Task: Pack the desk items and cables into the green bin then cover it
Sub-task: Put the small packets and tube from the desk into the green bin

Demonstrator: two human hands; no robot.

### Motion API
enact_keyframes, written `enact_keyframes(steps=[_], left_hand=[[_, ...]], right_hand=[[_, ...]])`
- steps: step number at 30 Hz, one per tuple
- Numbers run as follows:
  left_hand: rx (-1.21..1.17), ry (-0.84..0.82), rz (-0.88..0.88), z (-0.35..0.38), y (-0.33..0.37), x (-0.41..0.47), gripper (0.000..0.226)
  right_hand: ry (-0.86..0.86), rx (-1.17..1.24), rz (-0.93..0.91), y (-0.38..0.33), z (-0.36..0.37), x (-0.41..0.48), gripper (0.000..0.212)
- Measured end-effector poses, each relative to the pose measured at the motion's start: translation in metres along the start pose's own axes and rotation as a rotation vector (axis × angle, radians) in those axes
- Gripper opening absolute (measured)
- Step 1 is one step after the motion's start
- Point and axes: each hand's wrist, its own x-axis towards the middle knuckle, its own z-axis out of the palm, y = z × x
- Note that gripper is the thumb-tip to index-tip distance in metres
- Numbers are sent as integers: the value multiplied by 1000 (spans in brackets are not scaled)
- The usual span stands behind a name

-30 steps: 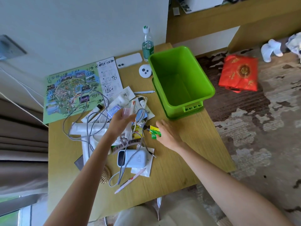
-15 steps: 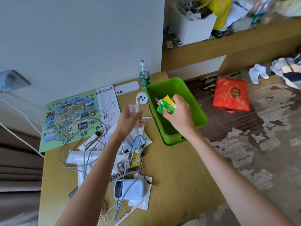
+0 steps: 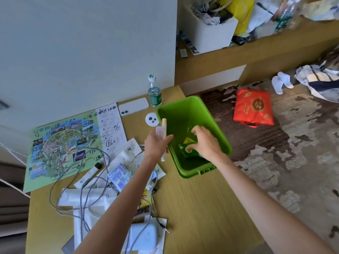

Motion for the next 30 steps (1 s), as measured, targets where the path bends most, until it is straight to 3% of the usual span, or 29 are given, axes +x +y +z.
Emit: enact_keyframes(steps=[4,6,10,16,20,27,30], left_hand=[[-4,-21,61,-1,-4,3,30],[0,-32,67,-2,-5,3,30],[1,-46,79,-4,-8,-1,28],[12,-44,84,-5,-15,-27,25],[70,-45,61,-1,-21,-46,38],[170,-145,119,1,-33,-77,32],[435,-11,196,1,-25,-85,28]], right_hand=[[341,-130,-166,1,-12,-4,42],[438,-201,-150,6,-17,-5,51],[289,-129,19,18,-19,-13,73],[217,-106,6,25,-16,-42,96],[232,-64,21,32,-11,-66,95],[274,-13,90,43,-3,-118,91],[283,16,91,46,-1,-129,89]])
